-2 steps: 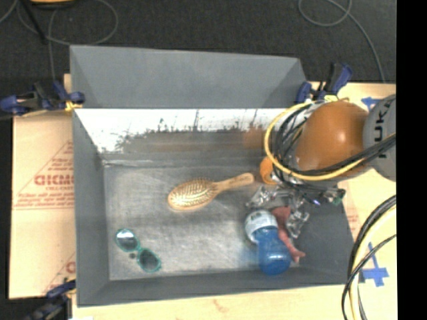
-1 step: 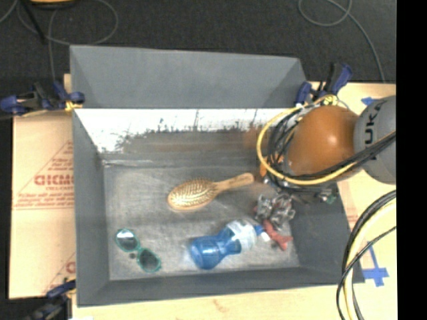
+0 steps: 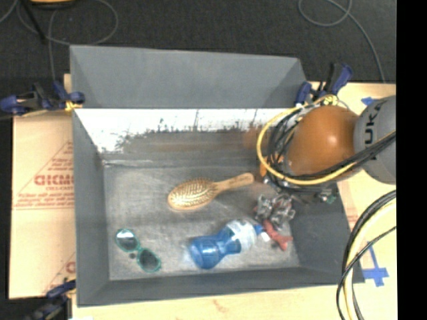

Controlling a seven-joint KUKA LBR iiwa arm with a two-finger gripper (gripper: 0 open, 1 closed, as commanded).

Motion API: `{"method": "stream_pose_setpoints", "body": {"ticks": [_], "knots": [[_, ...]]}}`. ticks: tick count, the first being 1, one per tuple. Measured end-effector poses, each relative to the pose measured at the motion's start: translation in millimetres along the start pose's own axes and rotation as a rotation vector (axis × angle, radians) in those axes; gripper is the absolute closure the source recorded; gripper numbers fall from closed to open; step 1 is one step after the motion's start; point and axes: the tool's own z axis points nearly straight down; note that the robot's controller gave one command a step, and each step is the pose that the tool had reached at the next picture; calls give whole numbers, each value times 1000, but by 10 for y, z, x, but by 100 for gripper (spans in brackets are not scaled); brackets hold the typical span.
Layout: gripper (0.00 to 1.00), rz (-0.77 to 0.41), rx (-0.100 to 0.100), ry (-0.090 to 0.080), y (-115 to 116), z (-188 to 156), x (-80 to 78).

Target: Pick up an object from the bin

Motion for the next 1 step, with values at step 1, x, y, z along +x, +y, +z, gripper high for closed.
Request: {"method": "stream_pose_setpoints", "body": {"ticks": [1], "knots": [[100, 1, -3, 0, 12, -56, 7]]}}
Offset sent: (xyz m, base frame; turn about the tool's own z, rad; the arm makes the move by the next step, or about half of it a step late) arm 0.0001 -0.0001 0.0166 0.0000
